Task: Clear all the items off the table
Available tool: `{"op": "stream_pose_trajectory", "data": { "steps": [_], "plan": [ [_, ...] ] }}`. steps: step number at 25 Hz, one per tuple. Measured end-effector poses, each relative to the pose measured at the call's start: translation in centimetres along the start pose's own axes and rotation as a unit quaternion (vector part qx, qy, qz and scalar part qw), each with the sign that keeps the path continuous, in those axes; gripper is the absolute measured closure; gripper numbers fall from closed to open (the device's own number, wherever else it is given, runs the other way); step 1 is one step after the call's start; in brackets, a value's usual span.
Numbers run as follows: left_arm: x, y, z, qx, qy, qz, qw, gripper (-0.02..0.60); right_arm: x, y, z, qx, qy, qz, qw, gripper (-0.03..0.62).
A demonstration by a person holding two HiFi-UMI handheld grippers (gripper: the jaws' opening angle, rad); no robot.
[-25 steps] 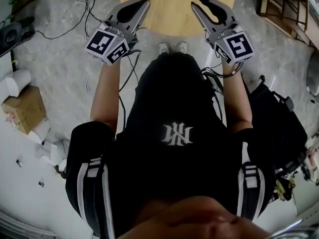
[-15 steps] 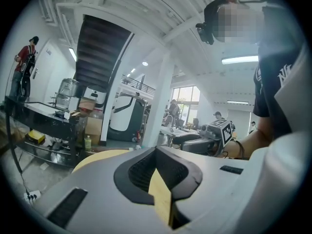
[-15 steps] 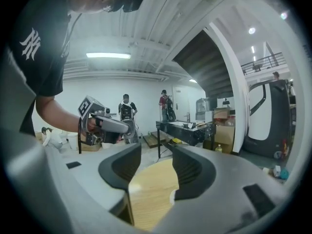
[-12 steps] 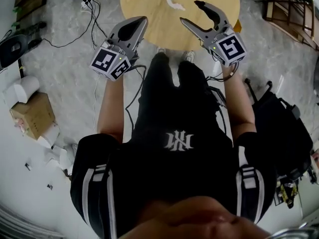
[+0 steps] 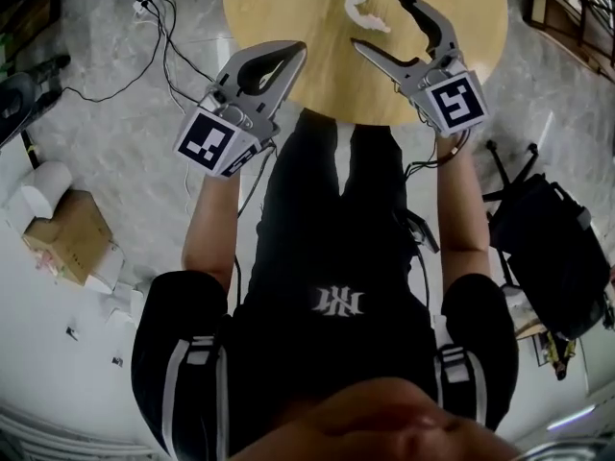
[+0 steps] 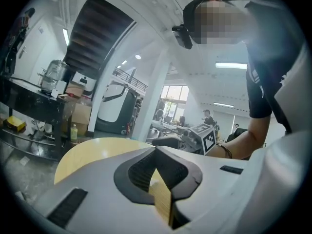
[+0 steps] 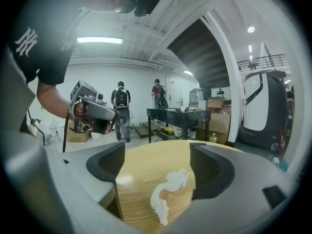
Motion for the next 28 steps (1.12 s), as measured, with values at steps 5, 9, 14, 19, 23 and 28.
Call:
{"op": "stream_pose_trajectory", "data": {
  "steps": [5, 9, 14, 19, 23, 28],
  "plan": [
    [2.0, 1.6, -1.0, -0.004, 0.019, 0.005, 0.9998, 0.569, -0.8, 2.5, -3.0, 0.032, 0.004, 0.015, 0.999, 0.158],
    [2.9, 2.8, -1.4, -0.001, 0.027, 0.008, 0.9996, 0.569, -2.4, 5.0, -4.5, 0.081, -0.016, 0.031, 0.996, 0.158],
    [3.2, 4.3, -1.8, 0.004, 0.034, 0.018, 0.9993, 0.569, -3.0, 7.9, -5.6, 0.147, -0.047, 0.048, 0.987, 0.082],
    [3.2, 5.1, -2.3, 0.008, 0.039, 0.03, 0.9988, 0.569, -3.0, 9.0, -7.0, 0.157, -0.052, 0.053, 0.985, 0.082],
    [3.0, 4.9, -2.6, 0.005, 0.04, 0.033, 0.9986, 0.569, -3.6, 9.8, -7.4, 0.177, -0.048, 0.06, 0.981, 0.082],
    [2.4, 4.4, -3.3, -0.005, 0.048, 0.037, 0.9981, 0.569, -3.8, 10.6, -6.9, 0.195, -0.04, 0.071, 0.977, 0.183]
  ]
}}
Point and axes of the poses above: the fingertips, and each gripper's own axes: z backward along the fingers, x to its left, y out of its underside, the point moved 2 cm from there along z, backward along the fingers, and after that the axes turned 7 degrees about -z, right-handed, at the moved point
